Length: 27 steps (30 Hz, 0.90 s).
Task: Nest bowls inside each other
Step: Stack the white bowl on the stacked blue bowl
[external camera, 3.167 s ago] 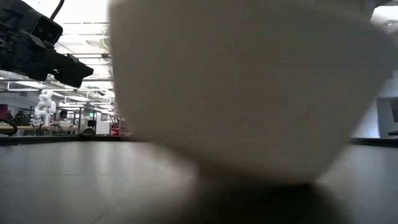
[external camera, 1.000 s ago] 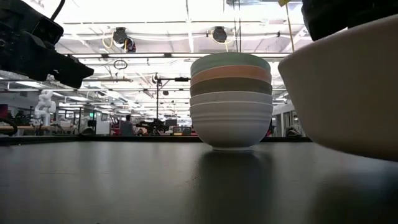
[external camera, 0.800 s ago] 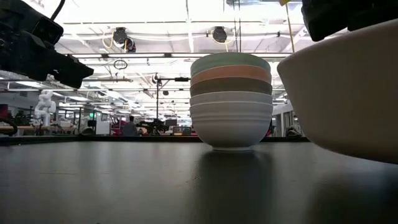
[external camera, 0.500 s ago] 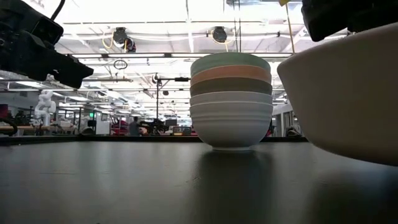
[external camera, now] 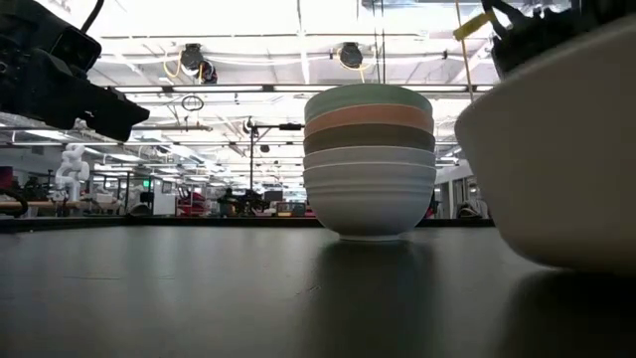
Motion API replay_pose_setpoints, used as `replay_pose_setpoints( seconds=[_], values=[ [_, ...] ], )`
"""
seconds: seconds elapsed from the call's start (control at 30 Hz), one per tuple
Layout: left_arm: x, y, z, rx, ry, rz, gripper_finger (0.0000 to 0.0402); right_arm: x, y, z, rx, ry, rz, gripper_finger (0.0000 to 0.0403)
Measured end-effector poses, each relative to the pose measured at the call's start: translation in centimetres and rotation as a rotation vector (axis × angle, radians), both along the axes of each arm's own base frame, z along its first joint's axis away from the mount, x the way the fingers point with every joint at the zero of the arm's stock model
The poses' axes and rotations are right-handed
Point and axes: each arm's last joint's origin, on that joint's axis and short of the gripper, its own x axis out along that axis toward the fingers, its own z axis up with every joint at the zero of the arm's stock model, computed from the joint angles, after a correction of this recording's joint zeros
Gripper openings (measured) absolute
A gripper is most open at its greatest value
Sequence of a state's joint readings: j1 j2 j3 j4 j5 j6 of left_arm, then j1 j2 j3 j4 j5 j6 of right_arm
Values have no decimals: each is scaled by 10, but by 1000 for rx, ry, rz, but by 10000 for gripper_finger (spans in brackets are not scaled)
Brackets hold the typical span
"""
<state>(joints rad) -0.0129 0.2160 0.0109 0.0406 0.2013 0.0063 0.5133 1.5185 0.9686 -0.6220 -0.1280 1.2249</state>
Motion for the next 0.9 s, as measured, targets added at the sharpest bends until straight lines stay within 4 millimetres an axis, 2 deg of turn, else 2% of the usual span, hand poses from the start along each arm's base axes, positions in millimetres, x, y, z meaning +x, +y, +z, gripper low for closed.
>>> replay_pose_setpoints(
  seconds=[0.1,0.47,0.67,0.9],
  values=[
    [0,0,0,0,0,0,225,-2,-1,-5,7,9,-17,8],
    [0,0,0,-2,0,0,225,2,1,-5,23,-48,18,16],
    [0,0,0,-4,1,1,225,5,3,-4,32,-85,31,40],
    [0,0,0,-4,1,1,225,6,3,-4,17,-104,29,87]
  ],
)
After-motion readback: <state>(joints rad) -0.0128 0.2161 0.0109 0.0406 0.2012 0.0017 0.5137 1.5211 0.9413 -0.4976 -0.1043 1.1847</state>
